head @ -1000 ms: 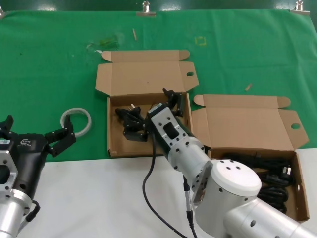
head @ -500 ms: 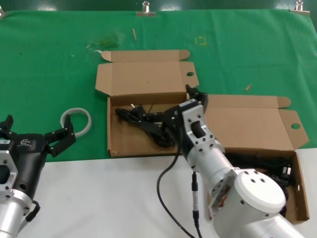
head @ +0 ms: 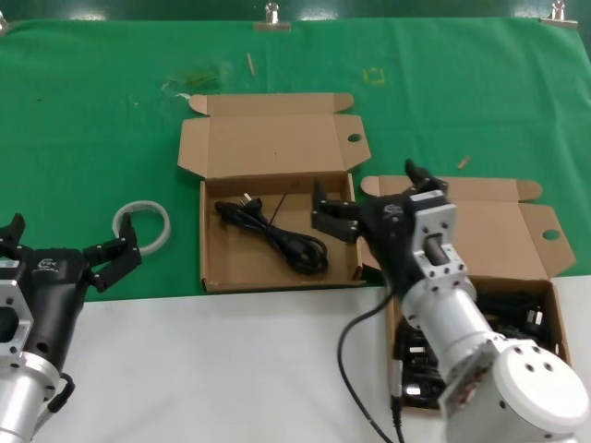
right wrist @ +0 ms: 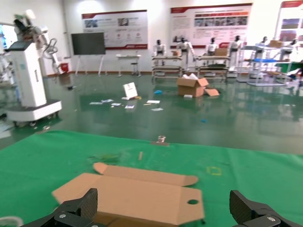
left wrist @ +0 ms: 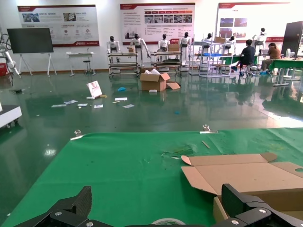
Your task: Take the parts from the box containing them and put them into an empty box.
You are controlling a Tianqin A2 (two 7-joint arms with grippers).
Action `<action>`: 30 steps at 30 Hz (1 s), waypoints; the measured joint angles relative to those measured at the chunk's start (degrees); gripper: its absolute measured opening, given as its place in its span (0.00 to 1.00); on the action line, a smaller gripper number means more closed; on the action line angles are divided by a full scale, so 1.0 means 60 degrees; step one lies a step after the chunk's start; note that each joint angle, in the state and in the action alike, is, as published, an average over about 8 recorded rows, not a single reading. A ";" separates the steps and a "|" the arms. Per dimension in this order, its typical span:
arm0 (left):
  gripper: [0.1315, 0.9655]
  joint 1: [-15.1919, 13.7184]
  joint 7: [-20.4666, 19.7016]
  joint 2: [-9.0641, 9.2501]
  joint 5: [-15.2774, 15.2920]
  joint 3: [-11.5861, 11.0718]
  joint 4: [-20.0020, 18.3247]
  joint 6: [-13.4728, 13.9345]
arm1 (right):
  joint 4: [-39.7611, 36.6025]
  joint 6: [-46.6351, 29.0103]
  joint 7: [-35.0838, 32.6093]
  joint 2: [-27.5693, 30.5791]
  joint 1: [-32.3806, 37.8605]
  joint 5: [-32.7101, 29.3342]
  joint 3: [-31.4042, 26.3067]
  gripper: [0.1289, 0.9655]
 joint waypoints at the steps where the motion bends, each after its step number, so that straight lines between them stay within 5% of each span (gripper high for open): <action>1: 1.00 0.0000 0.0000 0.0000 0.0000 0.0000 0.0000 0.0000 | 0.0064 -0.0065 0.0125 0.0000 -0.0101 -0.0123 0.0148 1.00; 22: 1.00 0.0000 0.0000 0.0000 0.0000 0.0000 0.0000 0.0000 | 0.1388 -0.1402 0.2708 0.0000 -0.2188 -0.2654 0.3197 1.00; 30: 1.00 0.0000 0.0000 0.0000 0.0000 0.0000 0.0000 0.0000 | 0.1584 -0.1600 0.3090 -0.0006 -0.2493 -0.3027 0.3643 1.00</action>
